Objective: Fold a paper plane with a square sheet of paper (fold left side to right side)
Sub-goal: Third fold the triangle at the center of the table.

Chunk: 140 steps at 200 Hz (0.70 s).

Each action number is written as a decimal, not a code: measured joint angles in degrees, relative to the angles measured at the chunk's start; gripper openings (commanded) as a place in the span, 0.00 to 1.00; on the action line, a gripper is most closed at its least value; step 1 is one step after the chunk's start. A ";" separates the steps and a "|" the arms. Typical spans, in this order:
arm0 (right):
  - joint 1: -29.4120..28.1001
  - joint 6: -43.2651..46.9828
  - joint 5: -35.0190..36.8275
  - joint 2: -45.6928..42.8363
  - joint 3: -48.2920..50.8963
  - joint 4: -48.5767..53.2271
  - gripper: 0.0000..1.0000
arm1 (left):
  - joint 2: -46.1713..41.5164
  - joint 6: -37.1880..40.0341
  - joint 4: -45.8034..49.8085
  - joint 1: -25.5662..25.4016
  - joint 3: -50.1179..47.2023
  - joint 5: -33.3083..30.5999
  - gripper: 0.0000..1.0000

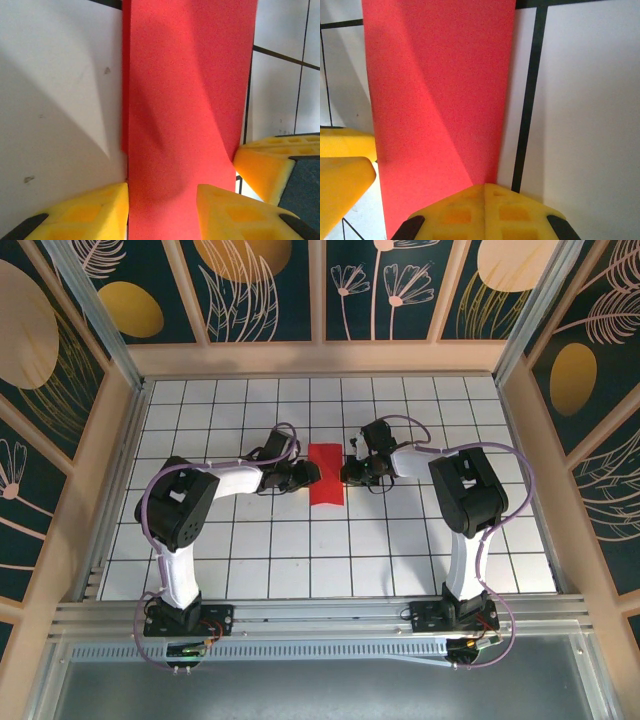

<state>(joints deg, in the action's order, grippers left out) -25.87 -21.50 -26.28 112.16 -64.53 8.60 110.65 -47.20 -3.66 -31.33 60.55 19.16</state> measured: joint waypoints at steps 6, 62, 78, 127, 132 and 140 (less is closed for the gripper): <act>0.00 0.00 0.02 0.00 0.00 0.00 0.00 | 0.00 0.00 -0.15 -0.13 0.00 0.17 0.40; -0.02 0.00 0.09 0.00 0.00 0.00 0.00 | 0.00 -0.39 -1.95 -0.50 0.00 0.81 0.45; -0.02 0.00 0.09 0.00 0.00 0.00 0.00 | 0.00 -0.68 -2.12 -0.50 0.20 0.79 0.47; -0.02 0.17 0.15 0.00 0.00 0.02 0.00 | 0.46 -0.17 -2.08 -0.31 3.56 0.76 0.47; -0.02 0.17 0.15 0.00 0.00 0.00 0.00 | 0.63 -0.13 -2.03 -0.26 3.93 0.74 0.47; -0.02 0.17 0.22 0.00 0.00 0.02 0.00 | 0.85 0.13 -2.01 -0.15 4.35 0.68 0.47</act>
<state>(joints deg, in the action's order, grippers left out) -25.89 -21.32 -26.06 112.16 -64.53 8.62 111.50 -47.07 -5.67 -31.48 64.90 19.84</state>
